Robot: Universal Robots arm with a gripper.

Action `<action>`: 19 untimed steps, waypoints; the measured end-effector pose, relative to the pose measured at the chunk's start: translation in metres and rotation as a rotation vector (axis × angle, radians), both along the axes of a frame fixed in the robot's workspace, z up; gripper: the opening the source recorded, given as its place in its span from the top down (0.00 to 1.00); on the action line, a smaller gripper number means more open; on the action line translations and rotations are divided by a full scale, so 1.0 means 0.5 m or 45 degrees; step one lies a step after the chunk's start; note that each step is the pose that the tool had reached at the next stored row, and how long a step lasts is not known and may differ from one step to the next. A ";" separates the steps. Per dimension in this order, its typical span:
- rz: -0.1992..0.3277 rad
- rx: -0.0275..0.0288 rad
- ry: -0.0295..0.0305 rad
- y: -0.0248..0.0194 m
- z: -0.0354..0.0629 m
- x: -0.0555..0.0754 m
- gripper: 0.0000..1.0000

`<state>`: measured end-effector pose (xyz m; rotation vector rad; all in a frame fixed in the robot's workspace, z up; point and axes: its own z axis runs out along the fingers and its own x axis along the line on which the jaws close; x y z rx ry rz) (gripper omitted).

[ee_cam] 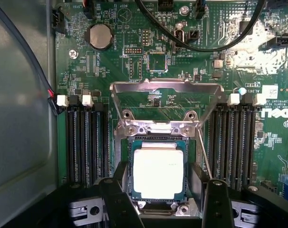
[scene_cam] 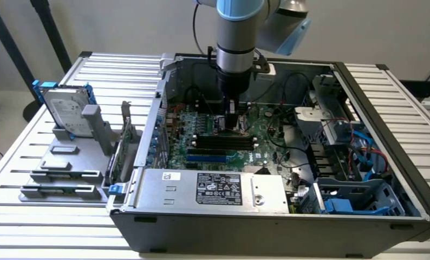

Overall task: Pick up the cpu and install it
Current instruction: 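Place the cpu into insertion slot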

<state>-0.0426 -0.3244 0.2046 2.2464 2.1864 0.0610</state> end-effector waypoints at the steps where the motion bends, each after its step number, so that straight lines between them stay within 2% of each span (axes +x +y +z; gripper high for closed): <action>1: 0.000 0.0003 -0.0002 0.0000 0.004 -0.001 0.38; 5: -0.001 0.0020 0.0000 0.0000 0.024 -0.008 0.38; 10: -0.002 0.0104 -0.0002 -0.0002 0.040 -0.036 0.40; 13: -0.001 0.0149 -0.0001 -0.0004 0.043 -0.061 0.58; 14: -0.001 0.0163 -0.0001 -0.0005 0.044 -0.069 0.58; 16: -0.002 0.0183 -0.0001 -0.0007 0.045 -0.085 0.70; 17: -0.001 0.0193 0.0002 -0.0007 0.046 -0.092 0.70; 19: -0.002 0.0193 0.0006 -0.0008 0.051 -0.099 0.82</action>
